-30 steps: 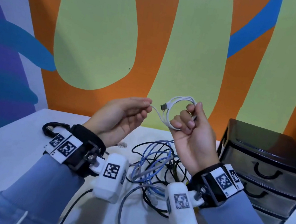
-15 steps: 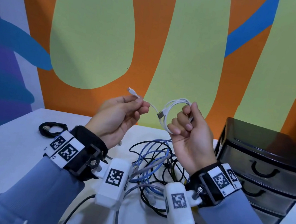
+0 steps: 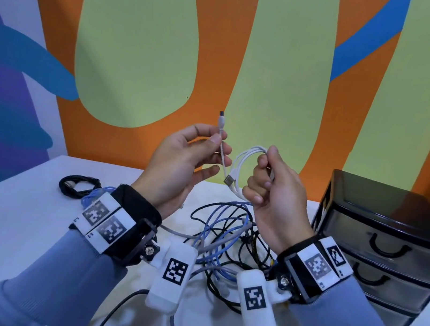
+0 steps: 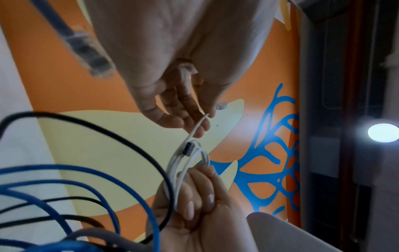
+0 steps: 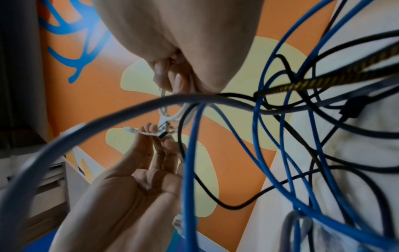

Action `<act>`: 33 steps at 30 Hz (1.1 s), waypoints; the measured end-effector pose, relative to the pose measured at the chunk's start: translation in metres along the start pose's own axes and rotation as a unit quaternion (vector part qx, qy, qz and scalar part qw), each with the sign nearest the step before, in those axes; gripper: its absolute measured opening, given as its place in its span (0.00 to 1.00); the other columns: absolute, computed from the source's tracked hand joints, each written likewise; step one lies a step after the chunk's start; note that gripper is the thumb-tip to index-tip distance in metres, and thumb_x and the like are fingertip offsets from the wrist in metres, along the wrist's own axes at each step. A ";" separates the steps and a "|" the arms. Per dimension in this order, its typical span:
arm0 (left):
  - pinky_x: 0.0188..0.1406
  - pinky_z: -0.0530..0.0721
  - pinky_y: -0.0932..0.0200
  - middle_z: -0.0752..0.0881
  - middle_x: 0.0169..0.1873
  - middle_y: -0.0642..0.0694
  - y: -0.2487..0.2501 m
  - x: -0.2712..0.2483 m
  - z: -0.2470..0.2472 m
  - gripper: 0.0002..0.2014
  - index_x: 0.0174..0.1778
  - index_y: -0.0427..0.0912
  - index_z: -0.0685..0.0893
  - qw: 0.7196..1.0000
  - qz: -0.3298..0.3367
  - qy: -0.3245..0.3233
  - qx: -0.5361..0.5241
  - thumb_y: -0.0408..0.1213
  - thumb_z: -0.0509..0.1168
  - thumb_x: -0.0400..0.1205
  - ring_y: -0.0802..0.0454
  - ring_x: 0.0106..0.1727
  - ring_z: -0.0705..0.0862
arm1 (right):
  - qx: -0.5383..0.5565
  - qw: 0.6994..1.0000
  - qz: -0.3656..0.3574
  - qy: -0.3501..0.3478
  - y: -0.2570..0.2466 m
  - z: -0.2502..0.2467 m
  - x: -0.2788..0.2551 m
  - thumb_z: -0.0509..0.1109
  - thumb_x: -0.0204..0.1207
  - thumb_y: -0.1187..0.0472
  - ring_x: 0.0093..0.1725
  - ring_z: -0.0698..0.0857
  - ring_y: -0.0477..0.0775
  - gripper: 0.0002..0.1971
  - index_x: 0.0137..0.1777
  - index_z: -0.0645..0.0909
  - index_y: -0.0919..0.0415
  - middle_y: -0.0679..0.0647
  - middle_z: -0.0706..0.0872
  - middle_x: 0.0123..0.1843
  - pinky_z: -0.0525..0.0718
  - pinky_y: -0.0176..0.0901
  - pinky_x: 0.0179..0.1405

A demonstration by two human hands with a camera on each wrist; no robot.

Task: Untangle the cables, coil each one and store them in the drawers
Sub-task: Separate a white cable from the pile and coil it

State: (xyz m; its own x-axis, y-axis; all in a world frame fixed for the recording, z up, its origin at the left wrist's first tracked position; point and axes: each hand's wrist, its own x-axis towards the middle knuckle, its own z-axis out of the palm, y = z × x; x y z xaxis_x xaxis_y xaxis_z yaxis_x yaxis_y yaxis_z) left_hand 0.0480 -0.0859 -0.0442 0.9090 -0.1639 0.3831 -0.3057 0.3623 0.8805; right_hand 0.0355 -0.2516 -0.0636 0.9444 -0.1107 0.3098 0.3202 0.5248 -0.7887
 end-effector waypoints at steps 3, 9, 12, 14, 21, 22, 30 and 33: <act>0.48 0.82 0.58 0.88 0.44 0.49 -0.001 0.000 -0.001 0.04 0.58 0.42 0.87 0.997 0.027 -0.026 0.063 0.35 0.67 0.91 0.53 0.43 0.88 | -0.031 0.999 0.021 -0.033 -0.003 -0.001 -0.002 0.62 0.92 0.51 0.24 0.55 0.46 0.18 0.41 0.74 0.58 0.48 0.58 0.27 0.56 0.38 0.22; 0.44 0.80 0.56 0.85 0.42 0.45 -0.001 0.000 -0.003 0.03 0.58 0.41 0.84 0.999 -0.026 -0.011 -0.032 0.33 0.66 0.91 0.51 0.41 0.88 | 0.049 0.994 0.058 -0.077 -0.011 -0.006 -0.003 0.59 0.92 0.50 0.21 0.52 0.44 0.20 0.37 0.73 0.56 0.45 0.56 0.23 0.53 0.37 0.20; 0.50 0.83 0.53 0.86 0.45 0.44 -0.002 -0.001 -0.005 0.04 0.57 0.43 0.85 0.997 -0.020 -0.068 -0.022 0.35 0.68 0.88 0.51 0.47 0.86 | -0.043 0.996 0.035 -0.072 -0.007 -0.003 -0.003 0.61 0.92 0.51 0.24 0.51 0.46 0.19 0.38 0.74 0.57 0.47 0.57 0.25 0.52 0.38 0.22; 0.64 0.85 0.46 0.86 0.53 0.41 -0.001 -0.002 -0.007 0.05 0.56 0.43 0.86 0.992 -0.004 -0.121 0.022 0.37 0.70 0.86 0.49 0.56 0.85 | -0.101 0.993 0.009 -0.056 -0.005 -0.003 -0.002 0.62 0.92 0.52 0.23 0.53 0.46 0.18 0.40 0.75 0.59 0.47 0.58 0.25 0.53 0.38 0.21; 0.60 0.86 0.50 0.91 0.52 0.26 0.000 -0.007 -0.010 0.07 0.49 0.43 0.96 0.967 0.058 -0.153 0.195 0.39 0.79 0.77 0.43 0.48 0.87 | -0.195 0.978 -0.011 -0.068 -0.001 -0.001 -0.005 0.65 0.91 0.55 0.25 0.56 0.48 0.16 0.44 0.86 0.62 0.49 0.58 0.27 0.57 0.41 0.24; 0.57 0.85 0.50 0.91 0.50 0.25 -0.001 -0.006 -0.010 0.07 0.49 0.43 0.96 0.967 0.070 -0.140 0.201 0.39 0.80 0.77 0.43 0.45 0.85 | -0.179 0.981 -0.005 -0.075 -0.001 0.001 -0.006 0.66 0.91 0.55 0.26 0.55 0.48 0.16 0.42 0.85 0.60 0.48 0.58 0.27 0.55 0.41 0.25; 0.51 0.83 0.53 0.87 0.41 0.51 -0.005 0.002 -0.013 0.03 0.55 0.36 0.86 0.965 0.075 -0.133 0.211 0.31 0.67 0.90 0.54 0.42 0.85 | -0.099 0.991 0.041 -0.075 0.001 0.003 -0.006 0.65 0.91 0.56 0.27 0.61 0.48 0.12 0.53 0.84 0.64 0.53 0.69 0.29 0.61 0.40 0.27; 0.47 0.84 0.57 0.87 0.41 0.45 -0.005 0.003 -0.014 0.03 0.56 0.34 0.86 0.960 0.102 -0.117 0.232 0.30 0.70 0.88 0.51 0.42 0.86 | -0.062 0.994 0.051 -0.076 0.002 0.001 -0.005 0.63 0.91 0.60 0.28 0.62 0.47 0.13 0.64 0.82 0.70 0.55 0.74 0.34 0.67 0.39 0.29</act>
State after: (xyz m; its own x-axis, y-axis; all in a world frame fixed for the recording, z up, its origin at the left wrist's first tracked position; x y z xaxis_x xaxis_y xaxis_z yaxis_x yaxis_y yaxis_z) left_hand 0.0562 -0.0748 -0.0511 0.7448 -0.3534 0.5661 -0.6137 -0.0297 0.7890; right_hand 0.0314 -0.2488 -0.0665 0.9529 0.0716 0.2946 0.2395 0.4179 -0.8764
